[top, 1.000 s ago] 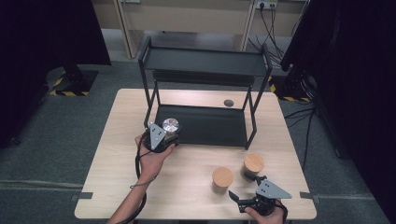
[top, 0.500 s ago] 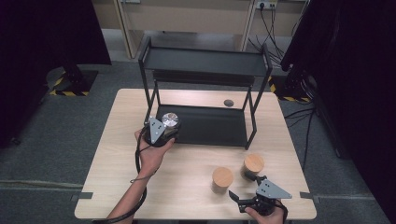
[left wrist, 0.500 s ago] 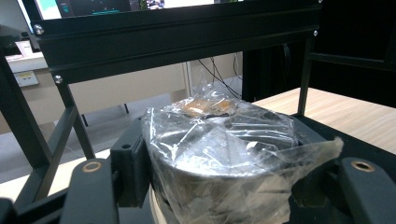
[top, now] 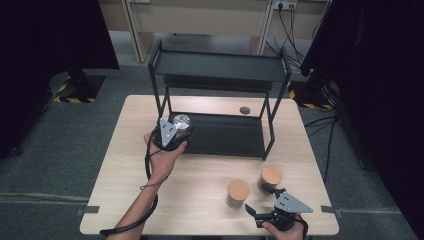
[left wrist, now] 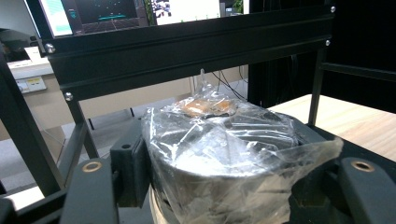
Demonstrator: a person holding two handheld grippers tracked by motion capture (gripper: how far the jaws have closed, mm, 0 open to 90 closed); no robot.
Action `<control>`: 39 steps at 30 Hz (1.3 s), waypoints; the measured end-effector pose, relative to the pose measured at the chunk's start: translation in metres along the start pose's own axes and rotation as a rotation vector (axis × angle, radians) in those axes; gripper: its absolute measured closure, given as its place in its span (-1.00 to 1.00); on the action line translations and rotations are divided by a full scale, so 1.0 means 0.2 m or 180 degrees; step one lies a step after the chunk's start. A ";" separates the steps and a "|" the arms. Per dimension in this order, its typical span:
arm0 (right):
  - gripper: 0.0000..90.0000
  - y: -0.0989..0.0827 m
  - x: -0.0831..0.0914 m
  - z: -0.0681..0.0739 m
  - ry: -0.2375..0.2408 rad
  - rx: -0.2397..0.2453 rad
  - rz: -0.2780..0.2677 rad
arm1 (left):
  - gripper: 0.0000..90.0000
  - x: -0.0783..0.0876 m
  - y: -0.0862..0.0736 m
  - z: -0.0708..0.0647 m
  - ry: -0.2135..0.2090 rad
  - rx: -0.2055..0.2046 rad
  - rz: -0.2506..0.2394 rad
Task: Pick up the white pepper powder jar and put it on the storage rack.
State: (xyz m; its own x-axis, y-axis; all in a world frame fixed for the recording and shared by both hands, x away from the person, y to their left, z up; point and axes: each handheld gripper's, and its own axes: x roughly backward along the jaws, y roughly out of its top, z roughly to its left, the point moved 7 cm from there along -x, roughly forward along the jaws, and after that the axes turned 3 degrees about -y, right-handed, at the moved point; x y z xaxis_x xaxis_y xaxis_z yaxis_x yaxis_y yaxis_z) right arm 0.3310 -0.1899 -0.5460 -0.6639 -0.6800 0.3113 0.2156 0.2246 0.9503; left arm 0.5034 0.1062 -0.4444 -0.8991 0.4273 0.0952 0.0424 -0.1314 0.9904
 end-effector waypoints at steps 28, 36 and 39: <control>-0.87 0.00 0.00 0.00 -0.0001 -0.0024 -0.0010 | -0.22 -0.14 0.03 0.02 0.0083 0.0016 0.0040; -0.87 0.00 0.00 0.00 -0.0002 -0.0028 -0.0022 | -0.22 -0.19 0.00 0.04 0.0157 0.0041 0.0098; -0.87 0.00 0.00 0.00 0.0000 -0.0031 -0.0023 | -0.22 -0.20 -0.01 0.05 0.0179 0.0064 0.0107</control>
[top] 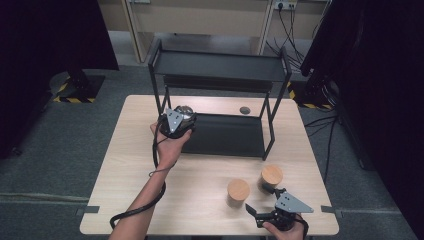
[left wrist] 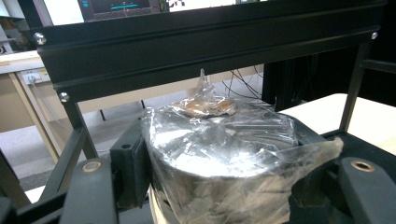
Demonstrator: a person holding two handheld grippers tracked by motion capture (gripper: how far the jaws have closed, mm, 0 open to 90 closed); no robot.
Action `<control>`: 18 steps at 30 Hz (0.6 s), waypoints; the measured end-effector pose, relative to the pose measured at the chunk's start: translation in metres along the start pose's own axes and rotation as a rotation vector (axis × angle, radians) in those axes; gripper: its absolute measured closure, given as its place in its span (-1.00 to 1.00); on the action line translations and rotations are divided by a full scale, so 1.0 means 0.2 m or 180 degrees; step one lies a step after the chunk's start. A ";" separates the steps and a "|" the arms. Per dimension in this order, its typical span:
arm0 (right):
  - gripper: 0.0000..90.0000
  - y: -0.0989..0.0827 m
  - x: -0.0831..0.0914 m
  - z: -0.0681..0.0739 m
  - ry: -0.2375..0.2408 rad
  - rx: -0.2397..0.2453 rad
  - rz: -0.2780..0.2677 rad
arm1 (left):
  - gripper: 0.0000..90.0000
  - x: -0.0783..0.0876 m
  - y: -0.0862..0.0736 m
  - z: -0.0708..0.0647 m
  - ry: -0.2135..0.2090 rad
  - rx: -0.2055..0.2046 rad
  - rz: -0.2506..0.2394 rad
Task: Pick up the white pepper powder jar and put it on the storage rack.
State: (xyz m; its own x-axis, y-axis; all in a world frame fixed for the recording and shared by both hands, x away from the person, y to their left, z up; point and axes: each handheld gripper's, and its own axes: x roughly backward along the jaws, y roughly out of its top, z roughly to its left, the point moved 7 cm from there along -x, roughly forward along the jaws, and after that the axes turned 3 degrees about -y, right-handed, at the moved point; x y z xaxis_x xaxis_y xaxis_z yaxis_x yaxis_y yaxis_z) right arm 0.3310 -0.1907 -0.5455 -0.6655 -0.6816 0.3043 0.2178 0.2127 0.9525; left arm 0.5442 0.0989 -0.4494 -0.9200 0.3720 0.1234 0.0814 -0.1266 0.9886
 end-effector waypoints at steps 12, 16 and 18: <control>-0.86 0.00 0.00 0.00 -0.0004 0.0001 -0.0007 | -0.22 -0.06 -0.01 0.02 0.0046 0.0023 0.0054; -0.86 0.00 0.00 0.00 -0.0003 -0.0002 -0.0012 | -0.22 -0.08 -0.01 0.02 0.0063 0.0059 0.0056; -0.86 0.00 0.00 0.00 -0.0004 0.0002 -0.0009 | -0.22 -0.09 -0.01 0.02 0.0068 0.0072 0.0056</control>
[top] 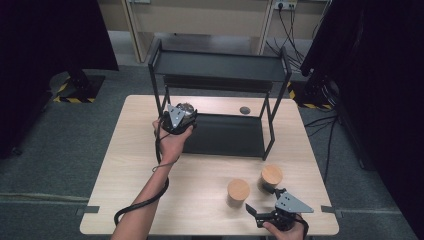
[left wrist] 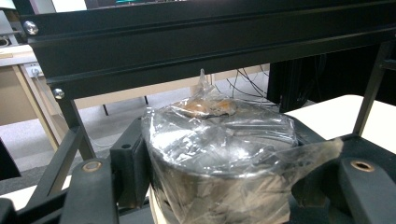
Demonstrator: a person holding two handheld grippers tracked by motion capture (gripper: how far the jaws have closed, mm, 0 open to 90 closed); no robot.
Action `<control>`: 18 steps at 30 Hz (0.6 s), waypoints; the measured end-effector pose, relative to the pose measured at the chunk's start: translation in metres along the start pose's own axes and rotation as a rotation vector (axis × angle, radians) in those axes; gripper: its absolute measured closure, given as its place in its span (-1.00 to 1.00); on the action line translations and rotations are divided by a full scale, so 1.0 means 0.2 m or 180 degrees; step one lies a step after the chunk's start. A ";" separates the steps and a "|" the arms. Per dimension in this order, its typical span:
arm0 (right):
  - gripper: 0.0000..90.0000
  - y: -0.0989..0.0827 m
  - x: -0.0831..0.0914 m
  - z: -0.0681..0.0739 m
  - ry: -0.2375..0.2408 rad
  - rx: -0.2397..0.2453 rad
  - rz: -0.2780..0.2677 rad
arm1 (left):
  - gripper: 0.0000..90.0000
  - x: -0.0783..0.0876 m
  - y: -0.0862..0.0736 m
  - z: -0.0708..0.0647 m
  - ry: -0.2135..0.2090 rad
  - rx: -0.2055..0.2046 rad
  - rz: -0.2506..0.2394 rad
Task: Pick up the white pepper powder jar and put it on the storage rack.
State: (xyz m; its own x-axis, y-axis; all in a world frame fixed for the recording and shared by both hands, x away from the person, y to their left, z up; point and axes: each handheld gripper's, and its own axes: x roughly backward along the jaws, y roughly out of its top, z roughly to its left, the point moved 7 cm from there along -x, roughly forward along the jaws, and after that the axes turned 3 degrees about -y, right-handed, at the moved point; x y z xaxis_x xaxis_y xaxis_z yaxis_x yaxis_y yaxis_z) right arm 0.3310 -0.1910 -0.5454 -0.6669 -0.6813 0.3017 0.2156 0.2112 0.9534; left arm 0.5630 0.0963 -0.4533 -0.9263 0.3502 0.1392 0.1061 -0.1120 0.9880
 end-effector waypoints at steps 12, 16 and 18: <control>-0.86 0.00 0.00 0.00 -0.0002 -0.0002 -0.0003 | -0.22 -0.07 -0.03 0.02 0.0025 0.0015 0.0069; -0.86 0.00 0.00 0.00 0.0003 -0.0013 -0.0009 | -0.22 -0.09 -0.03 0.03 0.0045 0.0015 0.0080; -0.86 0.00 0.00 0.00 0.0003 -0.0010 -0.0005 | -0.22 -0.10 -0.03 0.03 0.0051 0.0003 0.0085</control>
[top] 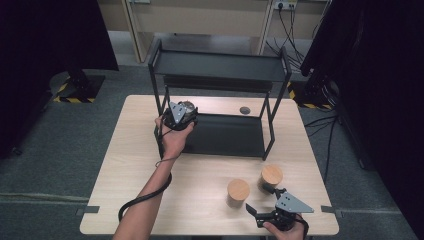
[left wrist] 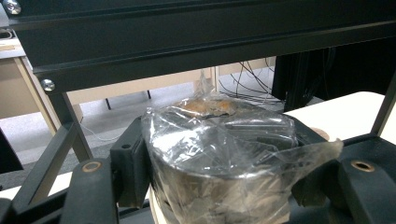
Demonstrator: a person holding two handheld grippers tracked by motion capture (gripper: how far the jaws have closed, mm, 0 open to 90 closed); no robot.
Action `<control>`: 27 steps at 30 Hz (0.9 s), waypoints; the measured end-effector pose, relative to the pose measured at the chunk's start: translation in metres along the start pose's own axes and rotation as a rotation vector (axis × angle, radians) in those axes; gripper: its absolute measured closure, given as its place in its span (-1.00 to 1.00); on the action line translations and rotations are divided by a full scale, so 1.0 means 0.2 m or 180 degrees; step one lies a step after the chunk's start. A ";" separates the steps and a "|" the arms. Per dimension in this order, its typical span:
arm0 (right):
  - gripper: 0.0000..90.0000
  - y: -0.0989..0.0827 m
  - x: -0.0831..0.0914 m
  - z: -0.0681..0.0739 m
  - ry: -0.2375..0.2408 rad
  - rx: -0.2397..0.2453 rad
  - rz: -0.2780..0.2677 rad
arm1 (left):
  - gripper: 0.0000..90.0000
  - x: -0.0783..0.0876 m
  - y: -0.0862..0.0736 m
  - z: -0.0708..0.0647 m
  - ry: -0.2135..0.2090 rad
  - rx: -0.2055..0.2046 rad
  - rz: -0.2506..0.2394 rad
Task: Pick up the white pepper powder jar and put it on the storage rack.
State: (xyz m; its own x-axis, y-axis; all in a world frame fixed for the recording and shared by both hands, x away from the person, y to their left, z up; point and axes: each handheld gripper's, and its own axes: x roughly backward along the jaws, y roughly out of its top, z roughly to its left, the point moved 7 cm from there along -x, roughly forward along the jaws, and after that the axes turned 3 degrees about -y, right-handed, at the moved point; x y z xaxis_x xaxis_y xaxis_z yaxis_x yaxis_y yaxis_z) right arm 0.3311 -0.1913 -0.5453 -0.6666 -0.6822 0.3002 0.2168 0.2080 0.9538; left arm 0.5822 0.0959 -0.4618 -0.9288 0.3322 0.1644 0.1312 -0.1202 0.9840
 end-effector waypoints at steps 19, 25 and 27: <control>-0.86 0.00 0.00 0.00 0.0006 -0.0009 -0.0006 | -0.22 -0.09 -0.02 0.04 0.0075 0.0041 0.0089; -0.86 0.00 0.00 0.00 0.0014 -0.0017 0.0002 | -0.22 -0.11 -0.04 0.06 0.0099 0.0053 0.0104; -0.86 0.00 0.00 0.00 0.0014 -0.0014 0.0000 | -0.22 -0.12 -0.04 0.06 0.0100 0.0047 0.0117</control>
State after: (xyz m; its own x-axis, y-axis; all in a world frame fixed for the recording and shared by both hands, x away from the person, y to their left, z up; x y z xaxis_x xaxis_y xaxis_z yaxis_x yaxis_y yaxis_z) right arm 0.3313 -0.1915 -0.5453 -0.6635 -0.6854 0.3001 0.2200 0.2047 0.9538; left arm 0.6065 0.1002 -0.4734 -0.9336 0.2984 0.1985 0.1703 -0.1178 0.9783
